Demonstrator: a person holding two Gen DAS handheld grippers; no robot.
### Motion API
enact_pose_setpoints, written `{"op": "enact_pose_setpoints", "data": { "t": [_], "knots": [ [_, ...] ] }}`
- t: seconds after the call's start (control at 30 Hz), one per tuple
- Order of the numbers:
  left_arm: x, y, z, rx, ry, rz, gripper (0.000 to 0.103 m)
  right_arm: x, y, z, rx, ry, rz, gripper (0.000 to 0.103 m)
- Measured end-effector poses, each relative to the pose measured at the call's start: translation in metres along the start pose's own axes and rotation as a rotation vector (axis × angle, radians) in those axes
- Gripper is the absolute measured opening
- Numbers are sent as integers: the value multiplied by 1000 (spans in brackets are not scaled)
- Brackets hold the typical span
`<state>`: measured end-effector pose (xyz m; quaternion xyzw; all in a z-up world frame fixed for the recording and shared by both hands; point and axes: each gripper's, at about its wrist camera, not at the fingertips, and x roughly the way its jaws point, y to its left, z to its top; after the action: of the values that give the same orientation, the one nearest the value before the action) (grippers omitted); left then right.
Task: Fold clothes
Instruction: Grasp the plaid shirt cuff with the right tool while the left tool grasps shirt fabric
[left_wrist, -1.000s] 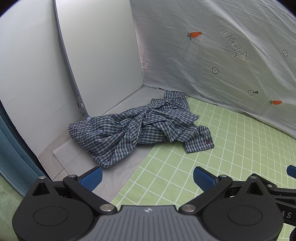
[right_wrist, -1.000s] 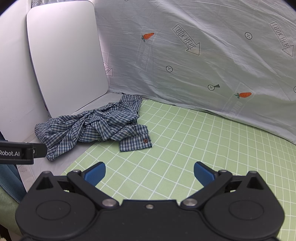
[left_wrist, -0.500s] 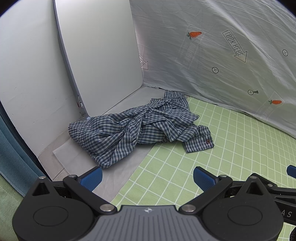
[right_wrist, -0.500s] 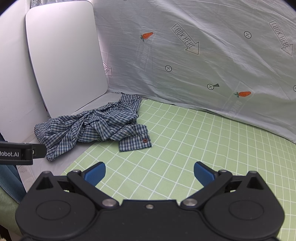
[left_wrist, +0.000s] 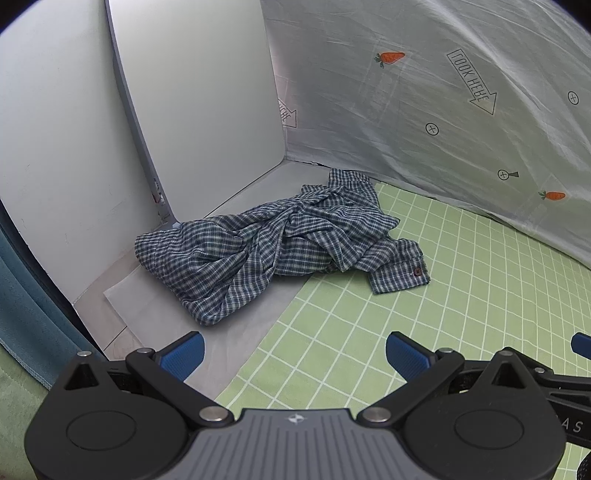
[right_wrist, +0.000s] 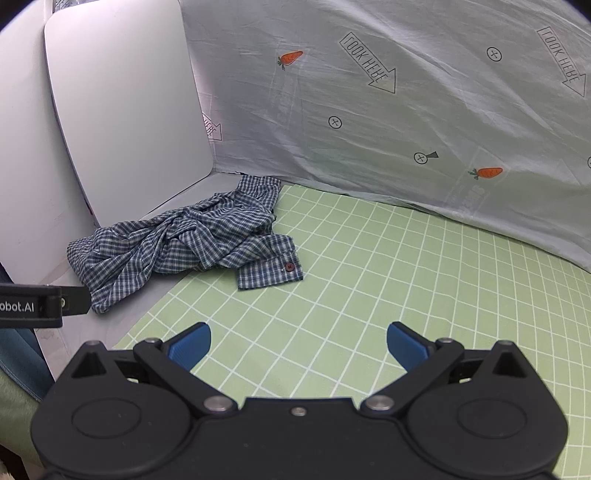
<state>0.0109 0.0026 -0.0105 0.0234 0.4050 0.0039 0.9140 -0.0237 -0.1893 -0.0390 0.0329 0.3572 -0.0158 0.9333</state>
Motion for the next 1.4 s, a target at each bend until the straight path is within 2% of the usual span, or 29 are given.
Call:
{"op": "enact_pose_setpoints", "data": {
  "t": [0.2,0.43,0.7,0.83,0.97,1.0,1.03,1.13,1.17,1.2,1.23,1.27,1.3,1.4],
  "knots": [
    [25,-3,12,-10,51,-28,103,13,-7,4,7,23,-49,103],
    [79,12,39,-41,106,8,103,59,-19,25,9,67,-106,103],
    [172,36,70,-89,217,115,103,167,-9,65,-12,153,-69,101],
    [214,50,79,-92,279,162,101,228,10,77,-72,203,-10,91],
    [239,62,85,-102,323,172,87,274,19,84,-88,257,42,76],
    [243,63,86,-100,327,172,80,281,20,84,-81,267,56,69],
    [246,64,87,-96,330,173,77,285,20,83,-73,277,74,57],
    [249,65,87,-84,326,168,63,288,20,79,-72,268,110,39],
    [247,63,86,-82,325,171,52,285,20,77,-79,255,112,33],
    [245,61,85,-79,324,175,37,281,17,75,-82,247,114,26],
    [242,59,83,-77,323,179,28,275,13,72,-80,237,117,24],
    [240,57,82,-75,322,183,14,268,8,69,-72,227,117,22],
    [237,53,81,-67,314,181,8,260,1,66,-58,214,110,21],
    [217,40,78,-17,270,160,0,233,-19,55,-30,178,42,19]
  ]
}}
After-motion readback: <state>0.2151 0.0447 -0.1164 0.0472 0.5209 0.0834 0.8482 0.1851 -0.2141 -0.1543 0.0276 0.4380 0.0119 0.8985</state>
